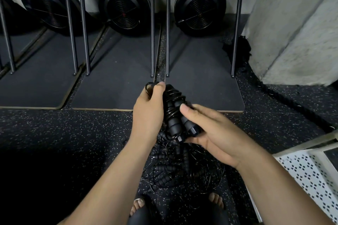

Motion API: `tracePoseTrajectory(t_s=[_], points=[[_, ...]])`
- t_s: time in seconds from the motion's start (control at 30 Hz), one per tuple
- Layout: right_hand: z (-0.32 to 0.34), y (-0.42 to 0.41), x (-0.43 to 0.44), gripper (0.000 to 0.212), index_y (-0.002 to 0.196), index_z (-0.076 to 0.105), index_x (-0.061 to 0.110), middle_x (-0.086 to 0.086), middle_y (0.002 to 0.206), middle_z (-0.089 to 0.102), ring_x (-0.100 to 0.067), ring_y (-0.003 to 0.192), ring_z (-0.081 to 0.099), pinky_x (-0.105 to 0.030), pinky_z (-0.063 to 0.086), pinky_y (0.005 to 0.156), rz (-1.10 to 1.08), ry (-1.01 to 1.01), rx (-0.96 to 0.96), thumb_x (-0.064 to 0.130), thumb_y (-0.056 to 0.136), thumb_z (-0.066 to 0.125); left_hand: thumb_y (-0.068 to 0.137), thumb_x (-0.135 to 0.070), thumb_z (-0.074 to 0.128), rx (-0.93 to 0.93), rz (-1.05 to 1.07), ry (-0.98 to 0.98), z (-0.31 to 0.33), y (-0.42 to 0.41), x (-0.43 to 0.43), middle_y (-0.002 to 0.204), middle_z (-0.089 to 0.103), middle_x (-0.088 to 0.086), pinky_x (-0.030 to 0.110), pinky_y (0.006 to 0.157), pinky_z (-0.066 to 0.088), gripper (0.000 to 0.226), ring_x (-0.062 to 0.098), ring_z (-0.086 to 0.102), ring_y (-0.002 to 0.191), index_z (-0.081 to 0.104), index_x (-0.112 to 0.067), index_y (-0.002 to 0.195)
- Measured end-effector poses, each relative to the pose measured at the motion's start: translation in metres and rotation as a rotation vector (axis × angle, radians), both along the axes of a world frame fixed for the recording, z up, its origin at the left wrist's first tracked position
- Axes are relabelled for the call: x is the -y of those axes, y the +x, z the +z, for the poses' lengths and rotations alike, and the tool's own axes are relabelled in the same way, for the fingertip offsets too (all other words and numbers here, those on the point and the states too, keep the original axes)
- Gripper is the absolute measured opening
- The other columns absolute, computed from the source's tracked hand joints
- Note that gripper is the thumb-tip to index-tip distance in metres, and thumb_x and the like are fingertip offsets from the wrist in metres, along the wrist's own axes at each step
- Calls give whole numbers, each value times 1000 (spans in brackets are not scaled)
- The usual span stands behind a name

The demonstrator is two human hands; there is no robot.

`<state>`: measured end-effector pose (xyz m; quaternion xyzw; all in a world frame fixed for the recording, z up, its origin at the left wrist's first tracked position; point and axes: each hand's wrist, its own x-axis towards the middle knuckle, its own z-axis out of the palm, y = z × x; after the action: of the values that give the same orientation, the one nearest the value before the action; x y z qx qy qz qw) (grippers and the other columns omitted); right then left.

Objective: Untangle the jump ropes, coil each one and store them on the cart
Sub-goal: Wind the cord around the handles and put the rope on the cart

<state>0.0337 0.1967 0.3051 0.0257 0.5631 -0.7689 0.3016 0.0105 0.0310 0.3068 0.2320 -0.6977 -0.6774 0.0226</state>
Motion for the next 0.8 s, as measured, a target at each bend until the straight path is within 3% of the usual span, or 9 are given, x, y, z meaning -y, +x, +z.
tracePoseTrajectory(t_s=[0.23, 0.37, 0.5, 0.6, 0.7, 0.8], points=[[3, -3, -8, 57, 135, 64, -7, -35, 135, 65, -38, 114, 67, -45, 62, 94, 53, -104, 82, 19, 87, 83, 87, -62, 60, 9, -129, 12, 6, 3, 1, 98, 81, -5, 54, 103, 56, 37, 21, 76, 102, 76, -30, 98], [3, -11, -22, 64, 145, 52, -13, -32, 137, 51, -41, 124, 47, -53, 39, 109, 151, -234, 141, 20, 94, 73, 96, -54, 62, 22, -151, 100, 10, 2, 3, 102, 82, 1, 49, 103, 58, 34, 23, 78, 101, 76, -24, 105], [-3, -12, -18, 64, 147, 52, -10, -23, 130, 49, -36, 115, 49, -47, 41, 104, 68, -420, 285, 25, 94, 50, 99, -51, 62, 0, -183, 159, 12, 1, 8, 104, 82, 8, 51, 102, 59, 34, 29, 78, 103, 76, -20, 108], [-4, -8, -14, 61, 143, 56, -7, -24, 129, 59, -36, 115, 57, -48, 49, 99, 85, -281, 212, 20, 88, 53, 100, -53, 59, -17, -214, 2, 10, 1, 7, 99, 81, -6, 39, 94, 56, 30, 13, 77, 97, 74, -27, 103], [3, -4, -11, 46, 129, 66, 0, -19, 115, 70, -32, 101, 69, -41, 62, 79, 29, -209, 156, 17, 89, 50, 102, -56, 59, -36, -245, -14, 8, 2, 7, 103, 81, -10, 41, 104, 54, 29, 10, 75, 102, 74, -31, 106], [5, -2, -6, 41, 126, 68, 4, -13, 111, 72, -26, 98, 71, -39, 61, 77, -57, -203, 101, 24, 92, 56, 102, -61, 59, -73, -256, -2, 6, 3, 6, 110, 80, -12, 42, 111, 51, 34, 7, 74, 108, 74, -32, 111]])
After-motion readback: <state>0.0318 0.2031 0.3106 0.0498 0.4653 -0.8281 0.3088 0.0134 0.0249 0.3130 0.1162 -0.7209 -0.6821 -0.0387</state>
